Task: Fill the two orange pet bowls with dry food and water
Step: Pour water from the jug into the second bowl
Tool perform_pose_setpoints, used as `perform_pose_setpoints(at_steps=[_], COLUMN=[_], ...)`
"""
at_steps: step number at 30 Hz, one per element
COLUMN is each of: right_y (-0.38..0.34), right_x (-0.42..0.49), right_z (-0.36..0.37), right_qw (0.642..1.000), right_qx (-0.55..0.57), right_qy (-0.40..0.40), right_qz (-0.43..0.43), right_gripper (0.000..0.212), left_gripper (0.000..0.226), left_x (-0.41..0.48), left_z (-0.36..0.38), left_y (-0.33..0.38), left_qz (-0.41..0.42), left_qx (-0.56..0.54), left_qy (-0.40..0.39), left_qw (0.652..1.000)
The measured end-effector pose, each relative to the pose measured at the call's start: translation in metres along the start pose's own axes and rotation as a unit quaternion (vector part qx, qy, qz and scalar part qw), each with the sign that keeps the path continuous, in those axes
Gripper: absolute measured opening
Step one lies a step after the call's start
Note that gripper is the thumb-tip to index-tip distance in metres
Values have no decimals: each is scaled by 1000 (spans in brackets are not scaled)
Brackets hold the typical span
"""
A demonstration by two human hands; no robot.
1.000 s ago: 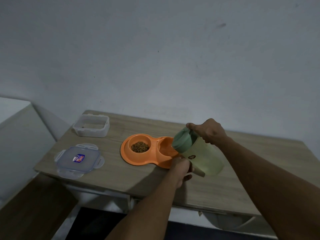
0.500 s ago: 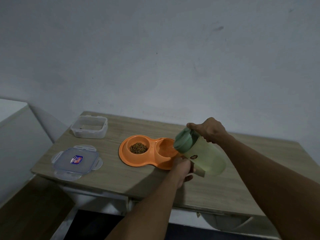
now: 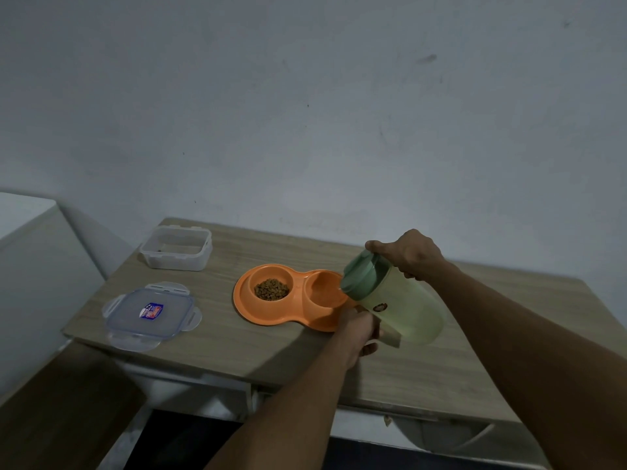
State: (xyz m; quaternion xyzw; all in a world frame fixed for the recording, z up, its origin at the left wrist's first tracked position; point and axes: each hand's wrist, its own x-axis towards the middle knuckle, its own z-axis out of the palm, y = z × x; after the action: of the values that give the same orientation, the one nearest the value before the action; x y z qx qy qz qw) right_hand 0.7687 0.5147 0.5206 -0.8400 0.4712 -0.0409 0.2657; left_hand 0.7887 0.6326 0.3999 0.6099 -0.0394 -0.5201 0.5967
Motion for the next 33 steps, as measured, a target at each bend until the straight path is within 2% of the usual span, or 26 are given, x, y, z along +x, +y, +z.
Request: perform_pose_setpoints(at_steps=[20,33], right_y=[-3,-6], right_x=[-1,0], right_z=[-4,-4], right_qw=[1000,1000], right_qx=[-3,-7], right_qy=[3,-2], right_qz=[-4,-4], right_gripper=[57,58], left_gripper=[32,37], left_x=[0,2], left_z=[0,-1], left_y=[1,2], left_qz=[3,-3], left_qx=[3,5], left_qy=[-12,2], left_qw=[1000,1000])
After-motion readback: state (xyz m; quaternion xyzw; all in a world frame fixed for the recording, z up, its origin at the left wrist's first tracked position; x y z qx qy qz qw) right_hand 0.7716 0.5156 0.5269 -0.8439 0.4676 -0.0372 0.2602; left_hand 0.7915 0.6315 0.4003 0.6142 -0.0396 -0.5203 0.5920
